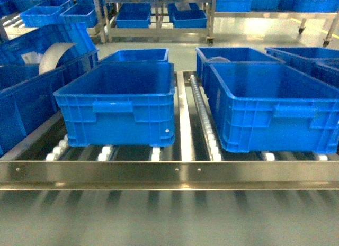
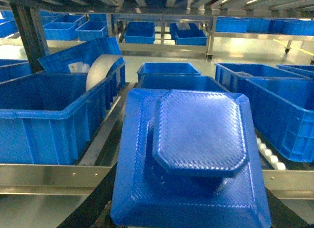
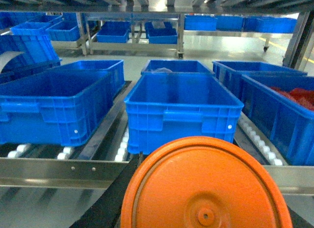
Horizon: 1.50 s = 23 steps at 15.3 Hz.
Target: Sort blue parts and orange caps into right shelf containers
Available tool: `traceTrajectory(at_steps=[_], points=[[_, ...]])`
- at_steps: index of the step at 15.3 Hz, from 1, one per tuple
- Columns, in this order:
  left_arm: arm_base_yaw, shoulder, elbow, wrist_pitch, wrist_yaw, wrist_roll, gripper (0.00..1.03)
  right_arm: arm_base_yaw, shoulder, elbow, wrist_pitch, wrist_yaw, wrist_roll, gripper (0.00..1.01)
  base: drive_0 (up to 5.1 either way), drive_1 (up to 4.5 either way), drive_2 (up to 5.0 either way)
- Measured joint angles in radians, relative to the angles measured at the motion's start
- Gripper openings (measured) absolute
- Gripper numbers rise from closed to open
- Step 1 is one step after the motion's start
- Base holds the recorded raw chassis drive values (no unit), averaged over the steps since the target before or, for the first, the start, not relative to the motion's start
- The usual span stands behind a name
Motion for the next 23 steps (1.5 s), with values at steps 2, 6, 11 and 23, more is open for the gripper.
traceTrajectory(at_steps=[2, 6, 11, 23], points=[[0.0, 0.0, 0.0, 0.0, 0.0, 0.0, 0.43, 0.0, 0.0, 0.0, 0.0, 0.0, 0.0, 0.44, 0.0, 0.0, 0.0], [0.0, 0.0, 0.0, -0.002, 0.0, 0.0, 0.43, 0.0, 0.0, 0.0, -0.001, 0.0, 0.0, 0.44, 0.0, 0.0, 0.0], [0.0, 0.0, 0.0, -0.001, 0.0, 0.0, 0.43, 0.0, 0.0, 0.0, 0.0, 0.0, 0.0, 0.44, 0.0, 0.0, 0.0], [0.0, 0.0, 0.0, 0.001, 0.0, 0.0, 0.43, 0.0, 0.0, 0.0, 0.001, 0.0, 0.0, 0.44, 0.0, 0.35, -0.3]])
